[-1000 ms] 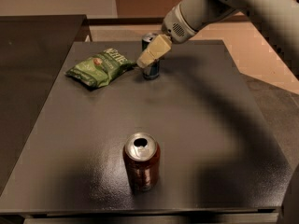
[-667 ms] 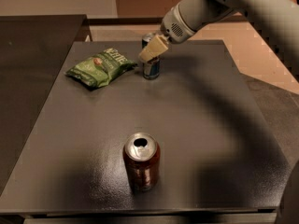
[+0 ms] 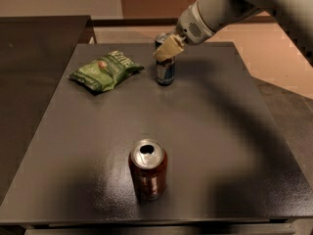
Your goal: Move redbull can near coke can
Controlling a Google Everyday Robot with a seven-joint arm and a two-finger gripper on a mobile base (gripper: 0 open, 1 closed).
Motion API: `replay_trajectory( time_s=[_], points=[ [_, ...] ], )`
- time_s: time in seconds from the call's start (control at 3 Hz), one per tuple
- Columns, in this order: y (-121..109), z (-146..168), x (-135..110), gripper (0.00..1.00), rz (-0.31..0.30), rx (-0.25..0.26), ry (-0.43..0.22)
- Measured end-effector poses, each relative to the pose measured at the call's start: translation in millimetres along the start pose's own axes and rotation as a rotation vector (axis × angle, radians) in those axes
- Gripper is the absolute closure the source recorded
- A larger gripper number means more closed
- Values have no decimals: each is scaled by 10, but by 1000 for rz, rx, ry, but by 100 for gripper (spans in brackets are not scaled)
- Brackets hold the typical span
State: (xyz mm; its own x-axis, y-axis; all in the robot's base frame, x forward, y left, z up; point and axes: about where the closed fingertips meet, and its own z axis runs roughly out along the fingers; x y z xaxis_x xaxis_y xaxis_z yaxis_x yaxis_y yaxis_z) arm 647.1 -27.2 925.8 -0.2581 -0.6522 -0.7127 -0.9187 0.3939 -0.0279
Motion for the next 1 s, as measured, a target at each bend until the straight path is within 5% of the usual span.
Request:
replay_trajectory(
  time_s=[0.33,1.0],
  points=[
    [193,-295,35,100,-25,-19,-14],
    [781,-847,343,100,-47,-116,-48]
  ],
)
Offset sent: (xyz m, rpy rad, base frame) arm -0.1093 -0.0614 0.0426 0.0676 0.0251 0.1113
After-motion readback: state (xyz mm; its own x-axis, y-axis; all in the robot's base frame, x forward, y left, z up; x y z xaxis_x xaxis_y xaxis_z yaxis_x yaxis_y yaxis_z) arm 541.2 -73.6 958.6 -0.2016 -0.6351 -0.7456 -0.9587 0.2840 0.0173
